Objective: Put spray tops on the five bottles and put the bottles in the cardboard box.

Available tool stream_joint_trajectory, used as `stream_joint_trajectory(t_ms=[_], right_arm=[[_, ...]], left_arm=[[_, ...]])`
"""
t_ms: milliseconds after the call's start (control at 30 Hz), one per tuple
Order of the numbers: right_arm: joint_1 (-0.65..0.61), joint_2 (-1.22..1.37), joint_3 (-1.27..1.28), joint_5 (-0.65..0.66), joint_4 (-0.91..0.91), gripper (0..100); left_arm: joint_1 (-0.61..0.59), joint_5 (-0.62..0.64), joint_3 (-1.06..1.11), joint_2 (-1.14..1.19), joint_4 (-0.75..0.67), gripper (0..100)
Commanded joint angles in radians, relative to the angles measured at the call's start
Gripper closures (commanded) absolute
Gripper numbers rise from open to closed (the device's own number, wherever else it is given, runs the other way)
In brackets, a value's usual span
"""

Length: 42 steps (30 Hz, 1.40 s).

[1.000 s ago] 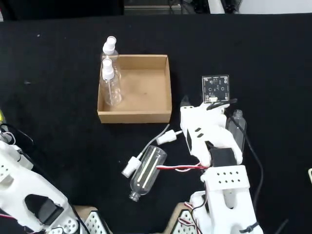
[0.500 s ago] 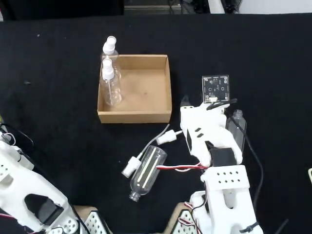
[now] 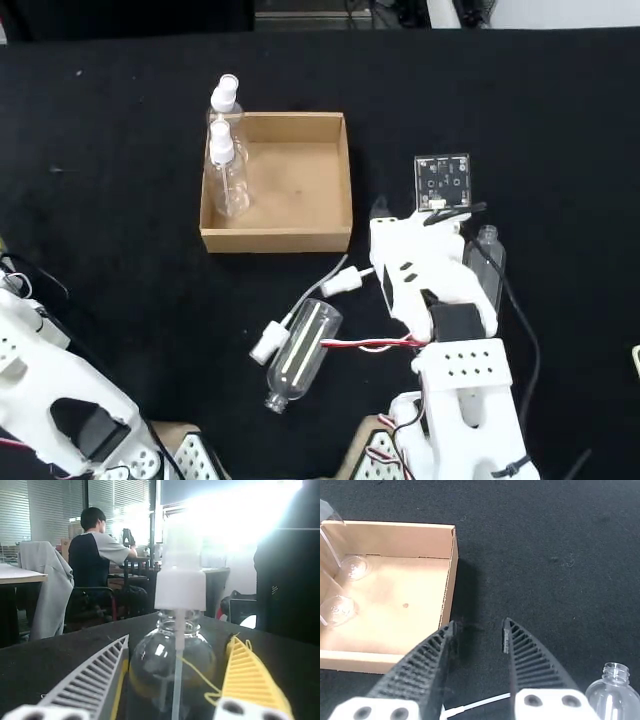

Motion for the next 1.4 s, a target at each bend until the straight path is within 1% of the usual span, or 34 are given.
stream_joint_trajectory(t_ms=[0, 133, 267, 400, 633, 700, 867, 1100, 1233, 1267, 1367], right_arm=[[-0.014, -0.012, -0.010, -0.005, -0.026, 86.1], [-0.014, -0.012, -0.010, -0.003, -0.028, 86.1], [-0.014, -0.012, -0.010, -0.003, -0.026, 86.1], [-0.014, -0.012, -0.010, -0.003, -0.025, 86.1], [-0.014, -0.012, -0.010, -0.002, -0.023, 86.1], [-0.014, -0.012, -0.010, -0.002, -0.023, 86.1], [-0.014, -0.012, -0.010, -0.002, -0.023, 86.1], [-0.014, -0.012, -0.010, -0.002, -0.025, 86.1], [-0.014, -0.012, -0.010, -0.002, -0.026, 86.1], [-0.014, -0.012, -0.010, -0.002, -0.026, 86.1], [-0.014, -0.012, -0.008, -0.002, -0.026, 86.1]], left_arm=[[0.005, -0.003, -0.001, -0.025, -0.028, 72], [0.001, -0.002, 0.050, -0.104, -0.028, 72], [0.007, -0.002, 0.151, -0.222, -0.026, 72], [0.007, -0.002, 0.222, -0.288, -0.017, 72], [-0.028, -0.002, 0.252, -0.391, 0.157, 72], [-0.031, -0.002, 0.271, -0.433, 0.183, 72], [-0.024, -0.002, 0.390, -0.594, 0.190, 72], [-0.022, -0.011, 0.625, -0.821, 0.190, 72], [-0.119, -0.011, 0.710, -0.844, 0.186, 72], [-0.119, -0.009, 0.720, -0.842, 0.187, 72], [-0.062, -0.011, 0.728, -0.841, 0.196, 72]])
